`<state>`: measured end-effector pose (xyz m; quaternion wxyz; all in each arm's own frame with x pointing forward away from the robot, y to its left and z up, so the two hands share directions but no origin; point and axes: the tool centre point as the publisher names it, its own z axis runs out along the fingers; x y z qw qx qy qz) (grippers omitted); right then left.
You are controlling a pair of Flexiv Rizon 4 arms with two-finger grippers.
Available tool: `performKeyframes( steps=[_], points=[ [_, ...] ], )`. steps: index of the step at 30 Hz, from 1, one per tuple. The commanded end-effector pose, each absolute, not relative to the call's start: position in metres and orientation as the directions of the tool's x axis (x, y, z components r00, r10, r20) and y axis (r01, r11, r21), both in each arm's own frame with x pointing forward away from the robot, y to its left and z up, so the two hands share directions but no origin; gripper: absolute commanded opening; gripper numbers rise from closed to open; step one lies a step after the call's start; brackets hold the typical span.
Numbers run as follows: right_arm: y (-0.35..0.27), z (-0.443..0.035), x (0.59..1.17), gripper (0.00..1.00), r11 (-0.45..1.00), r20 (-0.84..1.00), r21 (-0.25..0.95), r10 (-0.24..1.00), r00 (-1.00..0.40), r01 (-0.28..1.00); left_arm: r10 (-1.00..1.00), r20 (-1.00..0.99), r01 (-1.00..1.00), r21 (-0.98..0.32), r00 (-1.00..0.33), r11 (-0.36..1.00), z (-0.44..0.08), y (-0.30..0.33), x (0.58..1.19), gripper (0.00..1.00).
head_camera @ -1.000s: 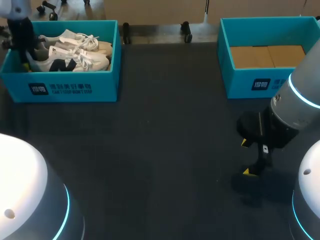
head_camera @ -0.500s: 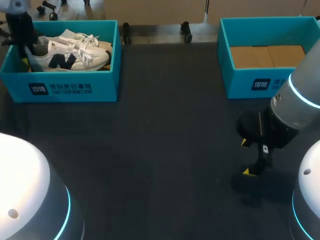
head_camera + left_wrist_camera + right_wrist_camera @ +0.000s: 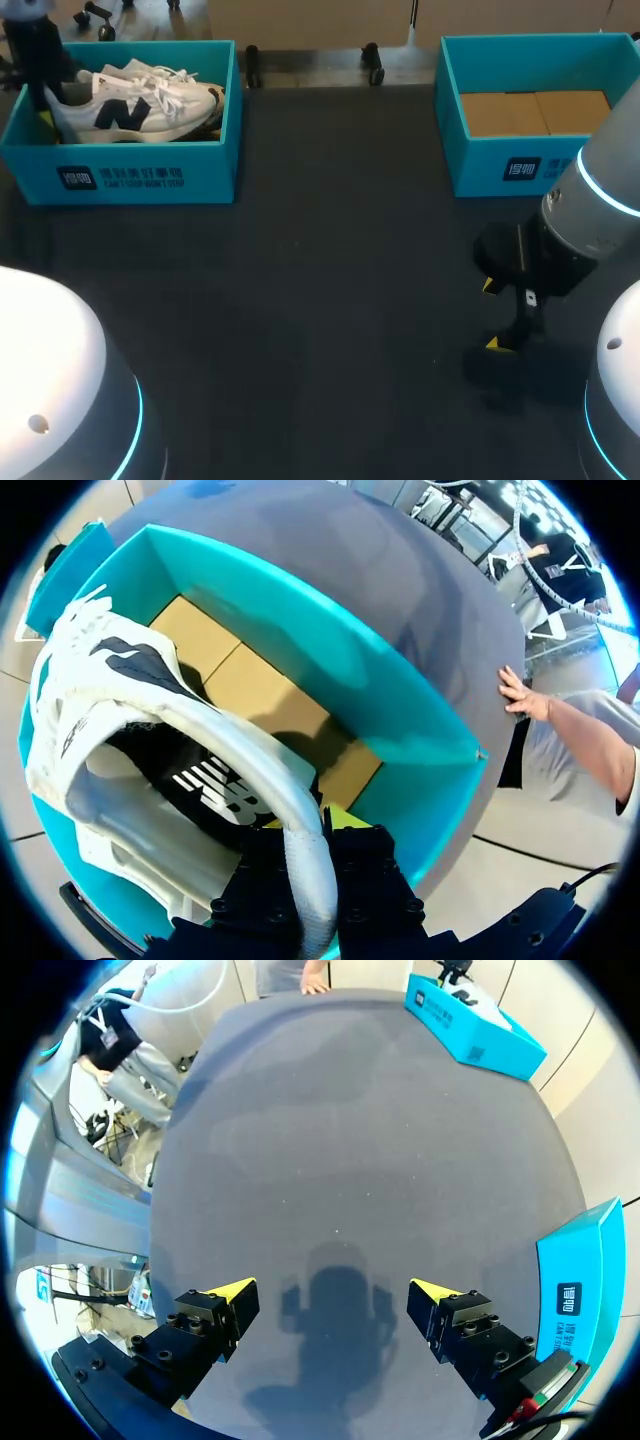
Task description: Take the shoe out of the shoebox, open the shoe tongue, remove and reinsert the insole, then place the shoe into the shoebox
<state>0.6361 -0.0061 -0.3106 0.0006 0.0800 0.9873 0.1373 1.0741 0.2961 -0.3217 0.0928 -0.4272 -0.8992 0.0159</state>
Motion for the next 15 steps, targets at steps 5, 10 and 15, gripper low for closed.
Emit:
performKeyframes(
  steps=[5, 10, 15],
  points=[
    [-0.006, -0.311, 0.635, 1.0, 0.95, 0.019, 0.272, 0.158, -0.987, 0.157, 0.765, 0.141, 0.76, -0.098, -0.629, 0.643, -0.304, 0.297, 1.068, 0.0],
    [-0.006, -0.311, 0.635, 1.0, 0.95, 0.019, 0.272, 0.158, -0.987, 0.157, 0.757, 0.134, 0.755, -0.082, -0.639, 0.651, -0.293, 0.298, 1.065, 0.0],
    [-0.006, -0.311, 0.635, 1.0, 0.95, 0.019, 0.272, 0.158, -0.987, 0.157, 0.756, 0.13, 0.753, -0.076, -0.642, 0.653, -0.28, 0.299, 1.062, 0.0]
  ],
)
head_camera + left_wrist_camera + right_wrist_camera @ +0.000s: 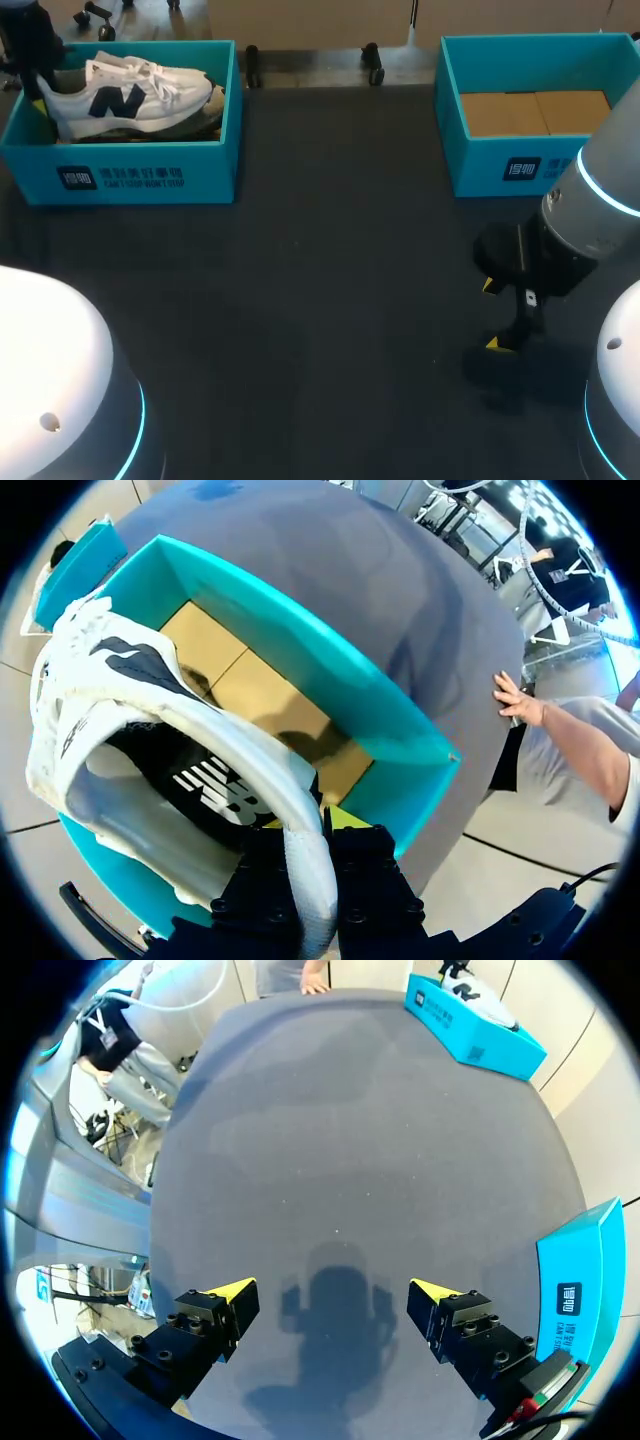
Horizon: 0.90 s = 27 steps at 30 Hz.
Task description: Take the shoe out of the shoebox, open the shoe tongue, remove and reinsert the insole, then place the shoe into the shoebox
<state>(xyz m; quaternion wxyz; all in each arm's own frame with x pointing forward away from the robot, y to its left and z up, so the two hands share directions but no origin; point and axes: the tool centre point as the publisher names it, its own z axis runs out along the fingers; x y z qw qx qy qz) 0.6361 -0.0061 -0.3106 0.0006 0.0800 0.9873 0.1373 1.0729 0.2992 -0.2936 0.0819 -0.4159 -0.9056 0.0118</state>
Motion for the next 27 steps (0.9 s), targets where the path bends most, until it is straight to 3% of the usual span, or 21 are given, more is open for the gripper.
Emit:
performKeyframes(
  steps=[1, 27],
  points=[
    [-0.0059, -0.3112, 0.6352, 1.0, 0.95, 0.019, 0.272, 0.158, -0.987, 0.157, 0.756, 0.129, 0.753, -0.076, -0.642, 0.653, -0.2776, 0.2992, 1.0616, 0.0],
    [-0.0059, -0.3112, 0.6352, 1.0, 0.95, 0.019, 0.272, 0.158, -0.987, 0.157, 0.785, 0.142, 0.779, -0.106, -0.603, 0.618, -0.2695, 0.2988, 1.0574, 0.0]
  ],
)
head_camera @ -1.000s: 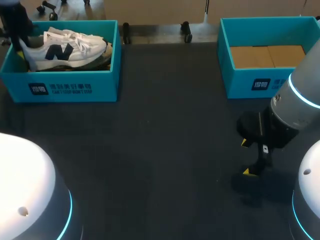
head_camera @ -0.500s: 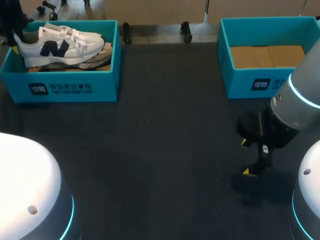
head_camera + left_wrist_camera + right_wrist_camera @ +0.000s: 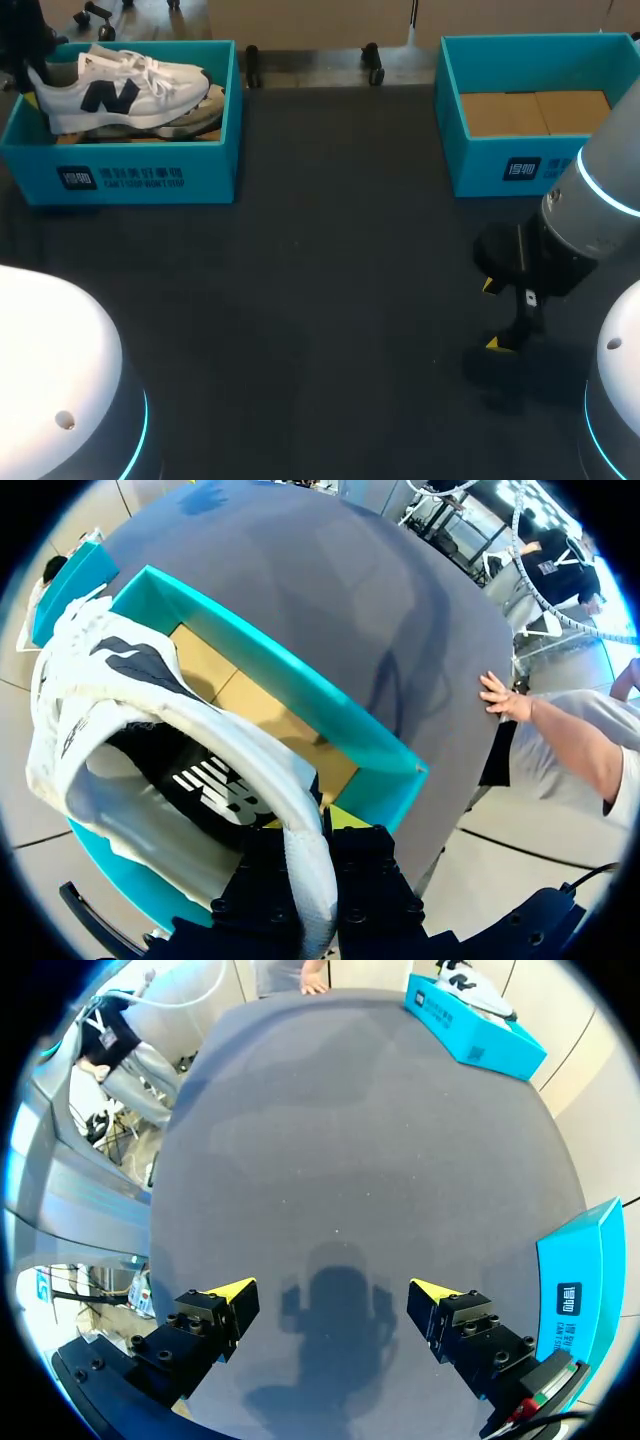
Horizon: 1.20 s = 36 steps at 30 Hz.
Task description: Take the shoe out of the shoebox, open the shoe tongue, remove and reinsert the insole, then place the shoe into the shoebox
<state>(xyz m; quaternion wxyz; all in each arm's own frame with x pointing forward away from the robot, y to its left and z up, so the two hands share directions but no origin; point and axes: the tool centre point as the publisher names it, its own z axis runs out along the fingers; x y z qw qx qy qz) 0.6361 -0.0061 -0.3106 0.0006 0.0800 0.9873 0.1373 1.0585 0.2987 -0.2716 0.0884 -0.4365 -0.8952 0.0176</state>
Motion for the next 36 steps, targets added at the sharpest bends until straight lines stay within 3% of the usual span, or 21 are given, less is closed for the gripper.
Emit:
performKeyframes(
  steps=[1, 7, 21, 36],
  points=[
    [-0.006, -0.311, 0.635, 1.0, 0.95, 0.019, 0.272, 0.158, -0.987, 0.157, 0.785, 0.142, 0.779, -0.106, -0.603, 0.618, -0.27, 0.299, 1.057, 0.0],
    [-0.006, -0.311, 0.635, 1.0, 0.95, 0.019, 0.272, 0.158, -0.987, 0.157, 0.79, 0.132, 0.784, -0.103, -0.599, 0.612, -0.262, 0.298, 1.053, 0.0],
    [-0.006, -0.311, 0.635, 1.0, 0.95, 0.019, 0.272, 0.158, -0.987, 0.157, 0.778, 0.06, 0.78, -0.004, -0.625, 0.626, -0.18, 0.286, 0.99, 0.0],
    [-0.006, -0.311, 0.635, 1.0, 0.95, 0.019, 0.272, 0.158, -0.987, 0.157, 0.775, 0.092, 0.777, -0.022, -0.625, 0.629, -0.175, 0.265, 0.916, 0.0]
  ],
)
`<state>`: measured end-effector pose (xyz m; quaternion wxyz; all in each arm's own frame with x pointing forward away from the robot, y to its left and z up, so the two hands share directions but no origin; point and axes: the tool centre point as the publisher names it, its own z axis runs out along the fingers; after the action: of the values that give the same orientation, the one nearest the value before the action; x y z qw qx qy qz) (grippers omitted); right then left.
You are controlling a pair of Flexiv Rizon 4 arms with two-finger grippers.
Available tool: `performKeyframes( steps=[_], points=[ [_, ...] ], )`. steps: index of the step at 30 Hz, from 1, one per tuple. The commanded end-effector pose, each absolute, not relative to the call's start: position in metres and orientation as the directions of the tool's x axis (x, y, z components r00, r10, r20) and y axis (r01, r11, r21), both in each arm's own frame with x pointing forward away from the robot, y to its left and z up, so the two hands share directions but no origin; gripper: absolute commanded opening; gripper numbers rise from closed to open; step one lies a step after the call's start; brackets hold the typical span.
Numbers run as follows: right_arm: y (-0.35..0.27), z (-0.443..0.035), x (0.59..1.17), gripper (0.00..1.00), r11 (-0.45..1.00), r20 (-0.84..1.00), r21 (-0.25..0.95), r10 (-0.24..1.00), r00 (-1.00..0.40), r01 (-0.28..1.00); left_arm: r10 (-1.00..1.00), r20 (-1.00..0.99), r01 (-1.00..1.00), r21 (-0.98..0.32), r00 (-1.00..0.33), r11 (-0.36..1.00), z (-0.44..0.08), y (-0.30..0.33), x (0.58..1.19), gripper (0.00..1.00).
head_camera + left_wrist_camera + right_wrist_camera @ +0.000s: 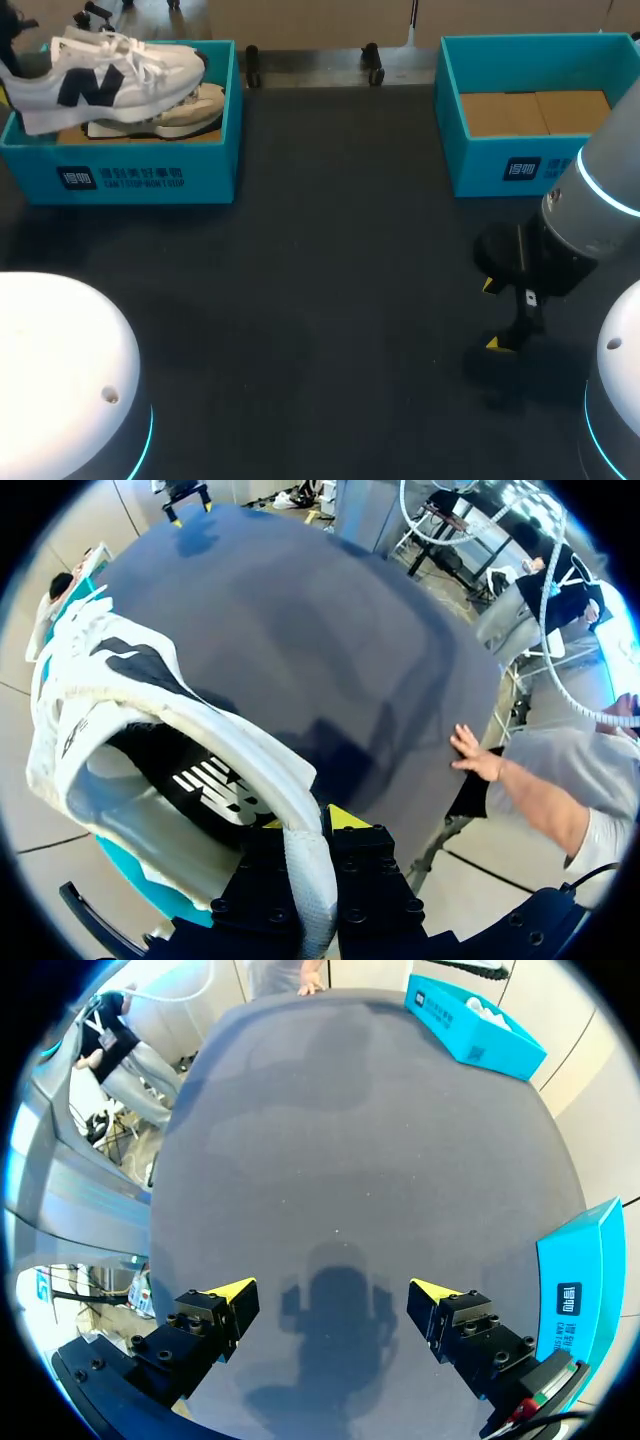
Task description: Take the shoe out of the shoebox, open the shoe tongue, remove and reinsert the insole, then place the shoe into the shoebox
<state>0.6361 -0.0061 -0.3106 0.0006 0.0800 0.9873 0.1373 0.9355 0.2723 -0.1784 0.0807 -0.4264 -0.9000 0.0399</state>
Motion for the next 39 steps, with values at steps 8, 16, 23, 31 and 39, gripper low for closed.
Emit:
performKeyframes(
  steps=[8, 16, 23, 31, 39],
  points=[
    [-0.006, -0.311, 0.635, 1.0, 0.95, 0.019, 0.272, 0.158, -0.987, 0.157, 0.775, 0.092, 0.777, -0.022, -0.625, 0.629, -0.175, 0.265, 0.916, 0.0],
    [-0.006, -0.311, 0.635, 1.0, 0.95, 0.019, 0.272, 0.158, -0.987, 0.157, 0.775, 0.092, 0.777, -0.022, -0.625, 0.629, -0.175, 0.265, 0.916, 0.0],
    [-0.006, -0.311, 0.635, 1.0, 0.95, 0.019, 0.272, 0.158, -0.987, 0.157, 0.771, 0.124, 0.775, -0.028, -0.625, 0.632, -0.178, 0.239, 0.887, 0.0],
    [-0.006, -0.311, 0.635, 1.0, 0.95, 0.019, 0.272, 0.158, -0.987, 0.157, 0.755, 0.128, 0.763, 0.015, -0.643, 0.647, -0.182, 0.208, 0.843, 0.0],
    [-0.006, -0.311, 0.635, 1.0, 0.95, 0.019, 0.272, 0.158, -0.987, 0.157, 0.781, 0.128, 0.786, -0.011, -0.612, 0.618, -0.201, 0.172, 0.812, 0.0]
  ],
)
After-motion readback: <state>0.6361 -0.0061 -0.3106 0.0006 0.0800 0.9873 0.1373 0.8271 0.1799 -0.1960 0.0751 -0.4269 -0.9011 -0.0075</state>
